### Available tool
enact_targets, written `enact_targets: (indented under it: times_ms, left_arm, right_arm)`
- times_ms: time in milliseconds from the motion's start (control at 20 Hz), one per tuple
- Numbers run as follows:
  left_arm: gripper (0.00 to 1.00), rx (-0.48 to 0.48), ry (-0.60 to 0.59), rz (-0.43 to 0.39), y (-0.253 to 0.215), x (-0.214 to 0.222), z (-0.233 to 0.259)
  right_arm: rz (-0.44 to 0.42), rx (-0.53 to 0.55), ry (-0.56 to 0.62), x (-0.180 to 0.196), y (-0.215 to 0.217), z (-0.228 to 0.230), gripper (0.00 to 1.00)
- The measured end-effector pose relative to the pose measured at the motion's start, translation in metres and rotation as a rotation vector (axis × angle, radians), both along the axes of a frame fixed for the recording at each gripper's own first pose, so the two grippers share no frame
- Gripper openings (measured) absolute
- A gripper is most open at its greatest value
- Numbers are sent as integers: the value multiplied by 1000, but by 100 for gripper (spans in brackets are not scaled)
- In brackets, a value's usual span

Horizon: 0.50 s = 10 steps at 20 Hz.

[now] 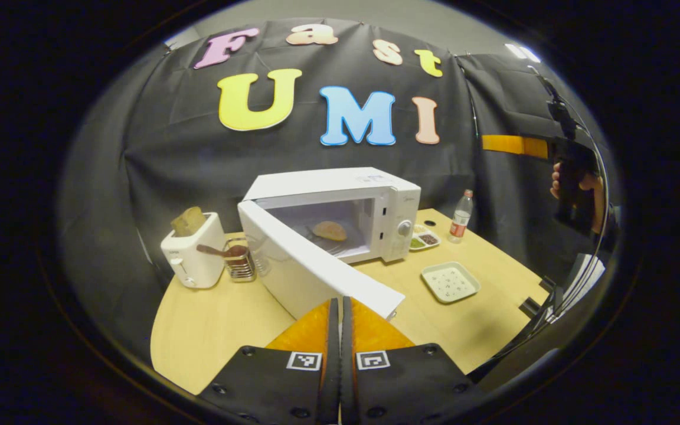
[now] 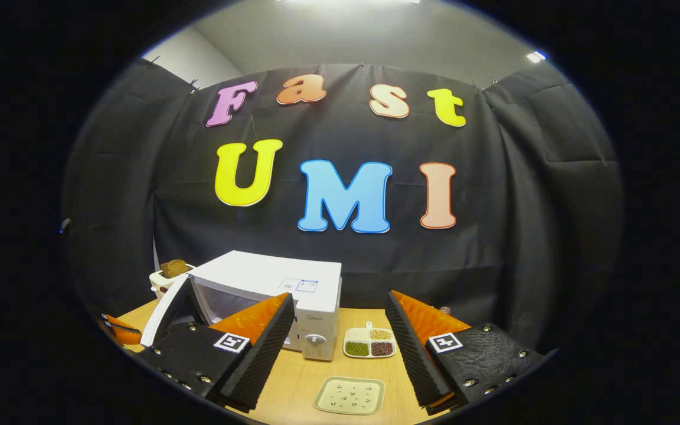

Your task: Open the microwave oven with the left hand, put the food in, and close the microwave oven.

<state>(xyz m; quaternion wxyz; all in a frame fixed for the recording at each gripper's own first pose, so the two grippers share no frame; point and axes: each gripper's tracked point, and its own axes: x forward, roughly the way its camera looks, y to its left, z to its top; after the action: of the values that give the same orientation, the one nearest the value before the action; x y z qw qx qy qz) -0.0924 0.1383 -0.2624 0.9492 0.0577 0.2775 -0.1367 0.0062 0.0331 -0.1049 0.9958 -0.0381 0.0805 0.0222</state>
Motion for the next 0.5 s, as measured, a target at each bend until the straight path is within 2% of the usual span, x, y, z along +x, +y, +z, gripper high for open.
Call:
enact_targets:
  times_ms: [500]
  left_arm:
    - [7,-21,-9,-38,-60,55,-5]
  right_arm:
    - [-47,20,7,18,-48,-3,95]
